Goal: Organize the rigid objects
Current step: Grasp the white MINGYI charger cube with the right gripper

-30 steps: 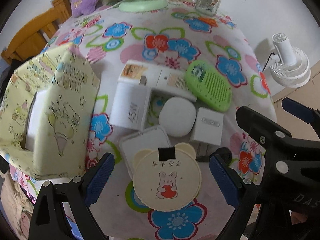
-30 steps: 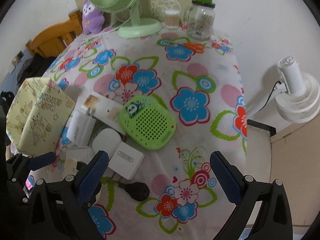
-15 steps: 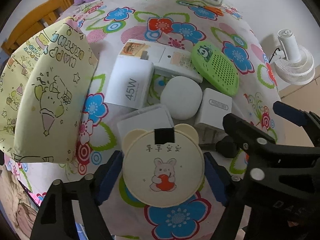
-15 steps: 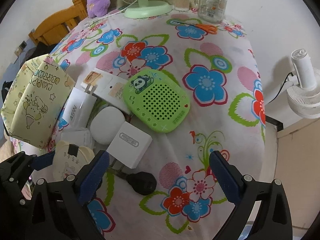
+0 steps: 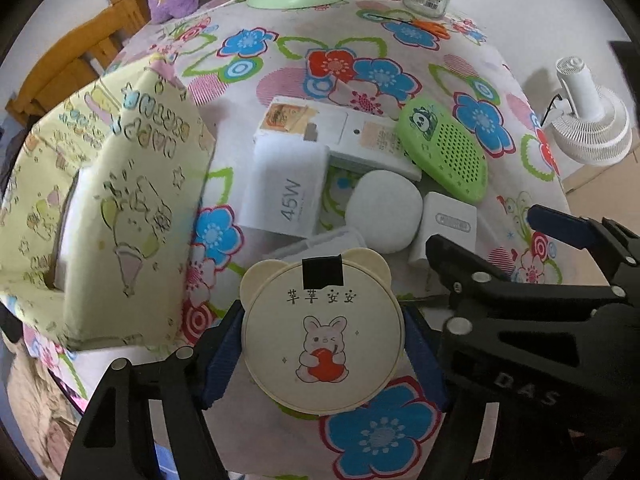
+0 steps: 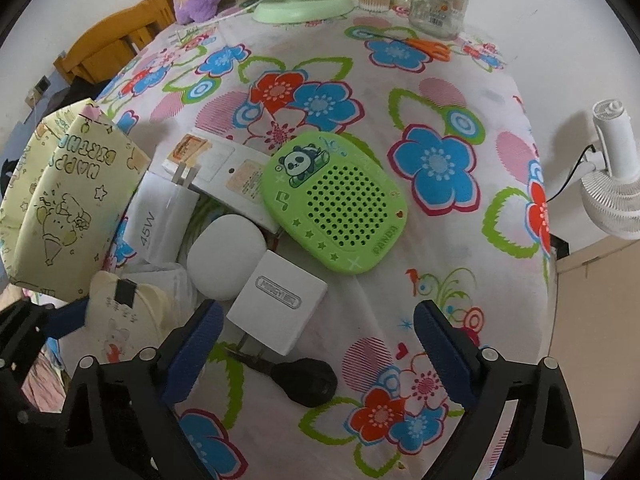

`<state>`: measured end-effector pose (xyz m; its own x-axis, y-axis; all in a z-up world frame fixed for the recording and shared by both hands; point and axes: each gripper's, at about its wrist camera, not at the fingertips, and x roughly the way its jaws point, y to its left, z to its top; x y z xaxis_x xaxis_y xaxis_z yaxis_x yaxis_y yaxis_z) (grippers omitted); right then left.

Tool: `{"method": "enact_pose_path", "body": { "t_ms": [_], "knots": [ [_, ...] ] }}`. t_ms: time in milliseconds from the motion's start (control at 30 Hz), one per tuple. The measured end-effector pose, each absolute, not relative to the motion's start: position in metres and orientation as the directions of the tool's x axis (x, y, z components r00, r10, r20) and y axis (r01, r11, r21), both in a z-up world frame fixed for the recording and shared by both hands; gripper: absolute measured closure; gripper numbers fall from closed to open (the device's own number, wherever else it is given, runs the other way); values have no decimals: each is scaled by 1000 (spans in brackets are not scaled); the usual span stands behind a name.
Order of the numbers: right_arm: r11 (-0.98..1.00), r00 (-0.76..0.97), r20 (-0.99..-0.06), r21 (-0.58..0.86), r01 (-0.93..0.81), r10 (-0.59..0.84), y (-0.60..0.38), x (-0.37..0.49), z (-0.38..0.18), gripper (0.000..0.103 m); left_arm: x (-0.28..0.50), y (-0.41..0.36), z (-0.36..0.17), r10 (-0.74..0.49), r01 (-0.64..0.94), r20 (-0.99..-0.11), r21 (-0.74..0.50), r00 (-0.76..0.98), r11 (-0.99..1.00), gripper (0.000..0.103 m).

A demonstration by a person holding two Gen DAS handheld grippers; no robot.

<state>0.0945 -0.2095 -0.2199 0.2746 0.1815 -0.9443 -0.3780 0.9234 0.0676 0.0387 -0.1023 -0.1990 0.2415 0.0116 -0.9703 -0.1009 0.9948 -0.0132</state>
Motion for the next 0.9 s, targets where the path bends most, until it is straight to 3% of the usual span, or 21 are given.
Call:
{"method": "enact_pose_path", "body": {
  "t_ms": [367, 467, 567, 900],
  "knots": [
    [934, 226, -955, 107, -341, 193, -199, 101, -233, 23, 50, -99, -202, -14, -70, -974, -31, 228, 997, 26],
    [932, 219, -953, 127, -340, 210, -198, 99, -231, 36, 51, -99, -202, -17, -56, -975, -30, 223, 998, 26],
    [937, 198, -957, 142, -321, 213, -199, 98, -233, 55, 52, -100, -203, -20, -39, -977, -29, 214, 999, 26],
    [952, 224, -964, 75, -295, 145, -204, 103, -236, 60, 58, -106, -208, -12, 5, -978, -11, 208, 1000, 26]
  ]
}}
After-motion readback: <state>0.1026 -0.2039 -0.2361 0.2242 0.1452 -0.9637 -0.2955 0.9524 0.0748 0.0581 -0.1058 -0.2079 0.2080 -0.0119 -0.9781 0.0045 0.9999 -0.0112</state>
